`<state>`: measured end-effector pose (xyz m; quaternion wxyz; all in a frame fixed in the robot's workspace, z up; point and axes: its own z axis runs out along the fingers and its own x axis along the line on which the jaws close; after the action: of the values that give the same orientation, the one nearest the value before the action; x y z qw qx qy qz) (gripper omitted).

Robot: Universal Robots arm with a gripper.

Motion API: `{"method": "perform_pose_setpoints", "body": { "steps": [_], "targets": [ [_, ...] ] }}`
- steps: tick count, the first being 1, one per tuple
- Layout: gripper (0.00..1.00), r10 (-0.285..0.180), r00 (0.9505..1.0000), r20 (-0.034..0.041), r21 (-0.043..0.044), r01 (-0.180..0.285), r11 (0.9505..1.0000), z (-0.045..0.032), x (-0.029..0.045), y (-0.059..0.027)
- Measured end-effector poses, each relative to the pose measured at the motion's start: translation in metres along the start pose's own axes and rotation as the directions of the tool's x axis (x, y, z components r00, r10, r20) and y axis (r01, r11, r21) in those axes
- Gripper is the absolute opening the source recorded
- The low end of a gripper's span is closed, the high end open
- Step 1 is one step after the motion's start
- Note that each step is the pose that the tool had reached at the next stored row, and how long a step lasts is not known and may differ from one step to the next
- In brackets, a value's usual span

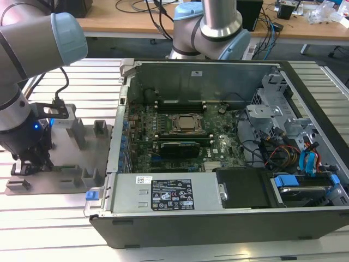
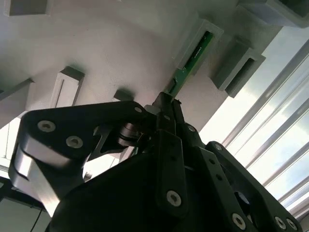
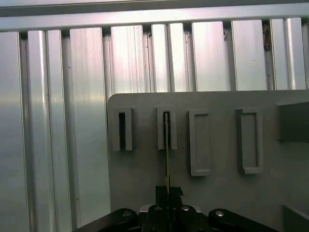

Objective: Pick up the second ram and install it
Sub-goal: 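Pick up the second ram and move it above second insertion slot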

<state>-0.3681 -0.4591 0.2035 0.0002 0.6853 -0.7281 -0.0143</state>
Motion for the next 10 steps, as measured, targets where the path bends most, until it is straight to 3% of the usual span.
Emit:
{"method": "perform_pose_setpoints", "body": {
  "steps": [10],
  "targets": [
    [0.13,0.000,1.0000,0.0000,0.0000,0.000,1.0000,0.0002,0.0000,0.0000]
  ]
}}
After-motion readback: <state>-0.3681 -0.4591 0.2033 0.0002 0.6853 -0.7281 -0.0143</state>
